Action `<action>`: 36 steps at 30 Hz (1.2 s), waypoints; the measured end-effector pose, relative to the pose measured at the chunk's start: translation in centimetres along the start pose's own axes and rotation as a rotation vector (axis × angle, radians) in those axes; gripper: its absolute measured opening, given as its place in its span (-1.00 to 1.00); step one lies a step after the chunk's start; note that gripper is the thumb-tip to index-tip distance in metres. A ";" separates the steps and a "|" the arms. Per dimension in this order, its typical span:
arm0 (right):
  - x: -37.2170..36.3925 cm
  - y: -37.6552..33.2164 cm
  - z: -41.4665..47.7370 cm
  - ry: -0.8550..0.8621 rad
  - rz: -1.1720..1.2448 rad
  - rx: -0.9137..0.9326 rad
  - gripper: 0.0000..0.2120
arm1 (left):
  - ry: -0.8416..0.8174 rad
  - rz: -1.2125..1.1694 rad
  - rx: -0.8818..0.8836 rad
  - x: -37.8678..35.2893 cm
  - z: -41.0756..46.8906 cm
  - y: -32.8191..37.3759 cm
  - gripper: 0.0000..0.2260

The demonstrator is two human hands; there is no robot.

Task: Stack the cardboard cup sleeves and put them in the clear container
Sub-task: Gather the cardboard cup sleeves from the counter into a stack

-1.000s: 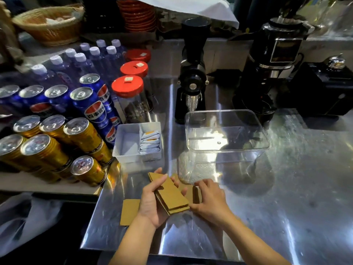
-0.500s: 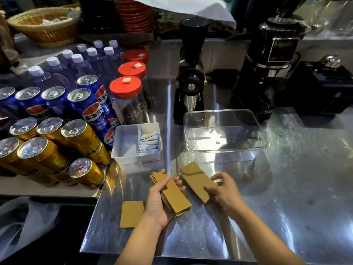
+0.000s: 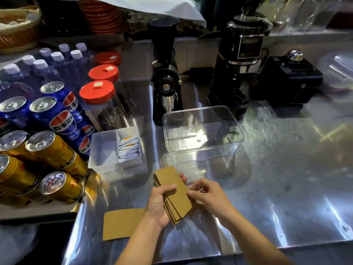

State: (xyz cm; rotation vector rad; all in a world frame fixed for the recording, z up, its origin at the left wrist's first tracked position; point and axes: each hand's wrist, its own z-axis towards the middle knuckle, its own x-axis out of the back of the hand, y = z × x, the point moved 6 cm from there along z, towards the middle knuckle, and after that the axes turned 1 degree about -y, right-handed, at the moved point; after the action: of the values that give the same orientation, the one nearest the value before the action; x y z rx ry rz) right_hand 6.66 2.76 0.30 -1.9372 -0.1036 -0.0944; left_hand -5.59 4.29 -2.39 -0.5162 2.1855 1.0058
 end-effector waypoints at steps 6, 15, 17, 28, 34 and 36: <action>1.9 -3.9 0.5 -0.165 -0.385 0.299 -0.56 | -0.040 0.822 0.019 -1.2 -0.3 0.5 -0.37; 3.1 -3.1 1.8 -0.267 -0.416 0.264 -0.71 | -0.137 1.310 -0.046 -1.8 0.8 0.4 -0.73; 4.6 -2.5 2.1 -0.147 -0.326 0.264 -0.68 | -0.075 1.380 -0.114 -1.1 1.1 0.9 -0.83; 5.4 5.2 1.3 0.168 0.351 0.139 -0.79 | 0.225 0.872 -0.453 0.5 1.2 -0.5 -0.80; 4.4 5.0 1.1 0.315 0.363 0.093 -0.83 | 0.211 0.665 -0.442 0.0 1.1 -3.0 -0.92; 4.3 4.7 1.1 0.374 0.304 0.100 -0.75 | 0.272 0.755 -0.527 -0.2 0.9 -2.5 -0.90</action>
State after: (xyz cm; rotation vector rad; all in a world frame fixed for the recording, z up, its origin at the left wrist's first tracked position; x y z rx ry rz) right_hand 11.54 2.24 -3.98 -1.7831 0.4253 -0.2419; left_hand -3.56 3.43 -3.98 -0.0196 2.3935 2.0449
